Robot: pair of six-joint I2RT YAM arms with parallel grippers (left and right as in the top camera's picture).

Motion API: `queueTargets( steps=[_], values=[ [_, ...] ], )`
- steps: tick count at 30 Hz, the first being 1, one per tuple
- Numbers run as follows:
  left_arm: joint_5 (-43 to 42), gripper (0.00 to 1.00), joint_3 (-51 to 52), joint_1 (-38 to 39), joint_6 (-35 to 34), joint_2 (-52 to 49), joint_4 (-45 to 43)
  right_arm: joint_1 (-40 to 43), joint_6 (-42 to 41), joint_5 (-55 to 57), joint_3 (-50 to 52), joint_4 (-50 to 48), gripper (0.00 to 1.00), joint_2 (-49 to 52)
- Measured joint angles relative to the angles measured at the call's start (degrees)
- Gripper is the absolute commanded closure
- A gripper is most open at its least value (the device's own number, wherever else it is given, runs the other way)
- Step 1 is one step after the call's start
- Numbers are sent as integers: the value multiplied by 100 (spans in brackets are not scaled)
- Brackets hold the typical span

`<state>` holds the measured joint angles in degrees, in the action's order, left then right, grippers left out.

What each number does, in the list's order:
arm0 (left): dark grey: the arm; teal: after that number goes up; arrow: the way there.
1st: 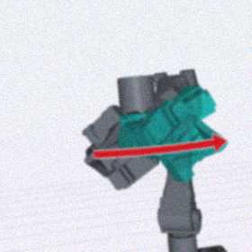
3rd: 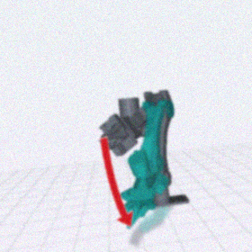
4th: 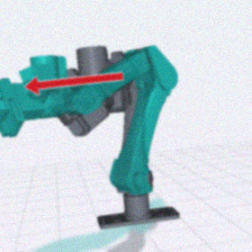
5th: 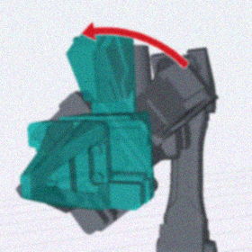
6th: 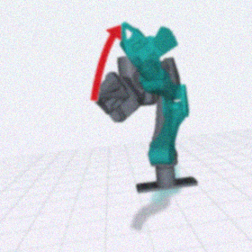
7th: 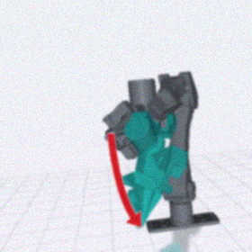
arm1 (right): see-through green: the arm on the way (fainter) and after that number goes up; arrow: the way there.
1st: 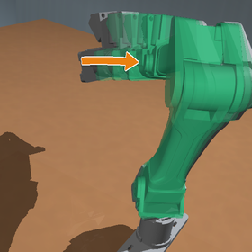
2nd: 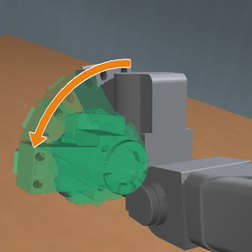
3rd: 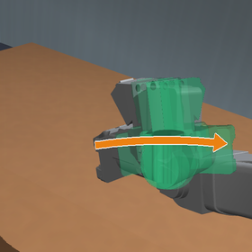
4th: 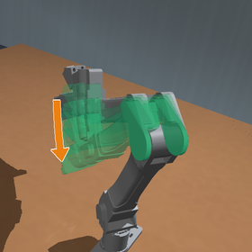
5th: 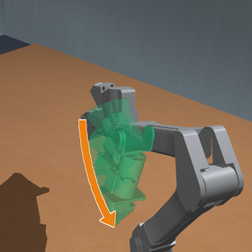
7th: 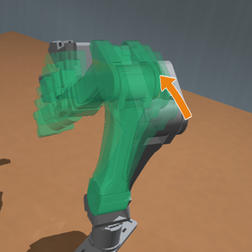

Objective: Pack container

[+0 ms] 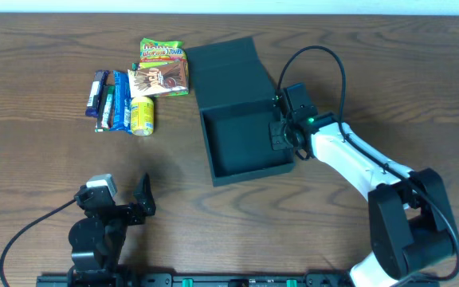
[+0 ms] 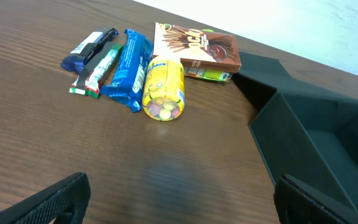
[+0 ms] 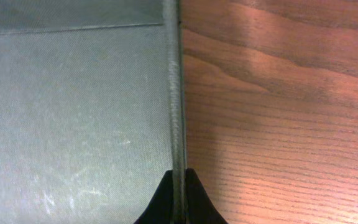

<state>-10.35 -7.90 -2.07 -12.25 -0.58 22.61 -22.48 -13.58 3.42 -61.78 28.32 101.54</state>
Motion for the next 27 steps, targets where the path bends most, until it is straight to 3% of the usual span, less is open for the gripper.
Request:
queueTargets(
  steps=[17, 27],
  values=[
    [0, 4, 0, 0, 0, 0, 0, -2, -1152, -219, -116, 678, 99, -33],
    [0, 4, 0, 0, 0, 0, 0, -131, -1316, -131, -122, 769, 99, -44]
  ],
)
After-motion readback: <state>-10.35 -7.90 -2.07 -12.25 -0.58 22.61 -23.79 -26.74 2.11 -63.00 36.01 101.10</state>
